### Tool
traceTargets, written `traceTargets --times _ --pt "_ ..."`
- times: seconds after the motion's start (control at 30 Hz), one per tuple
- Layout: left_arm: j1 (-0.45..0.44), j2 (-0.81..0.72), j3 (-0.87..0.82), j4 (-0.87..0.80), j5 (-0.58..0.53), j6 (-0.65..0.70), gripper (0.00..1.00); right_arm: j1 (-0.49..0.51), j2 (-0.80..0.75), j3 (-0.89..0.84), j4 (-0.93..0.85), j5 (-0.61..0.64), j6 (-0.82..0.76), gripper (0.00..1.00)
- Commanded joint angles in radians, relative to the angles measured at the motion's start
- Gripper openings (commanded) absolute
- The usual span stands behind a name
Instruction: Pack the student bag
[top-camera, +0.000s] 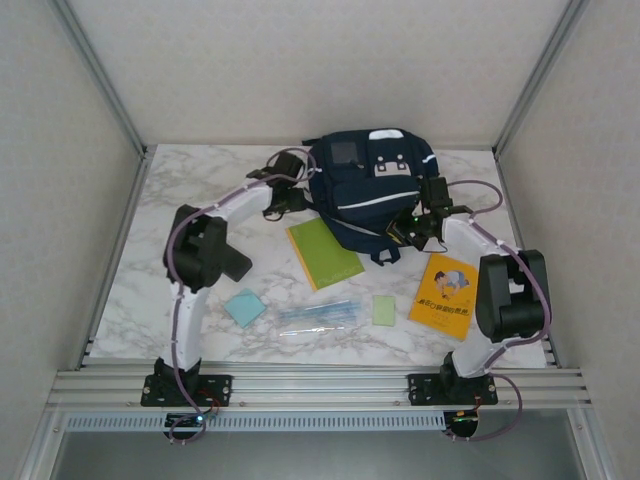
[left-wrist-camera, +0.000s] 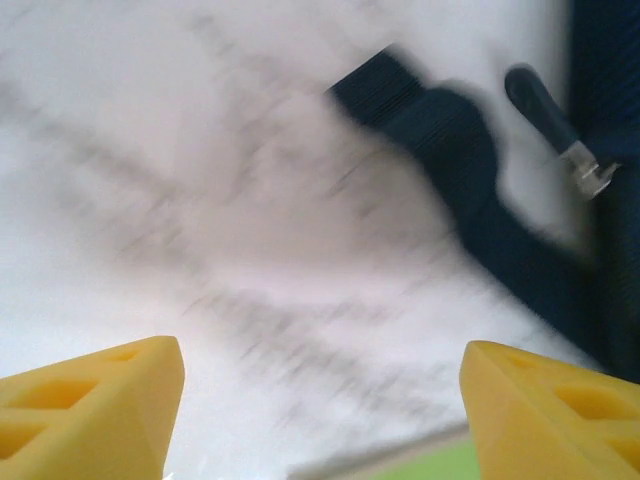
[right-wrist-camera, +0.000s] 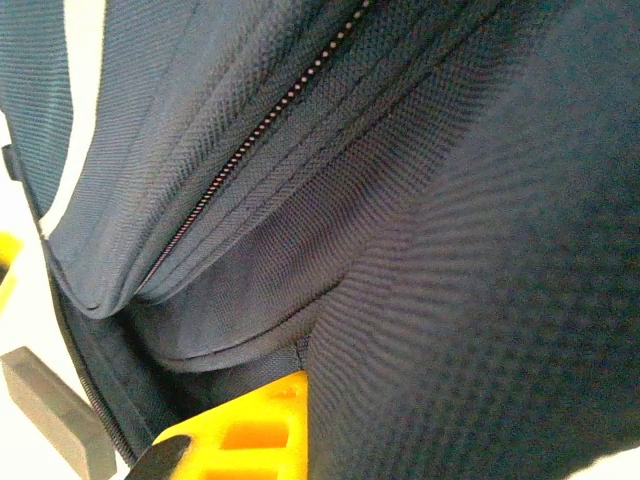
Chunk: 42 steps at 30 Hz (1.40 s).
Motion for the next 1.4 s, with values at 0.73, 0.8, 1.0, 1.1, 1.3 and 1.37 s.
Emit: traceTargets --times 0.73,0.8,1.0,1.1,1.3,1.37 --pt "-0.043 -0.419 -0.662 0.372 0.303 -0.382 0.77 0.296 -0.100 -0.093 -0.006 0.013 -0.246 0.70" --pt "-0.046 -0.416 -0.683 0.402 0.302 -0.384 0.77 0.322 -0.042 -0.071 0.009 0.059 -0.273 0.69" --pt "-0.044 -0.406 -0.746 0.538 0.342 -0.415 0.75 0.352 0.093 -0.014 -0.005 0.209 -0.317 0.64" --pt "-0.046 -0.387 -0.765 0.591 0.371 -0.432 0.72 0.366 0.116 -0.004 -0.022 0.331 -0.316 0.63" --pt "-0.059 -0.327 -0.751 0.617 0.400 -0.438 0.71 0.402 0.172 0.011 0.004 0.335 -0.315 0.54" --pt "-0.067 -0.302 -0.745 0.626 0.407 -0.443 0.70 0.421 0.192 0.015 0.022 0.309 -0.306 0.45"
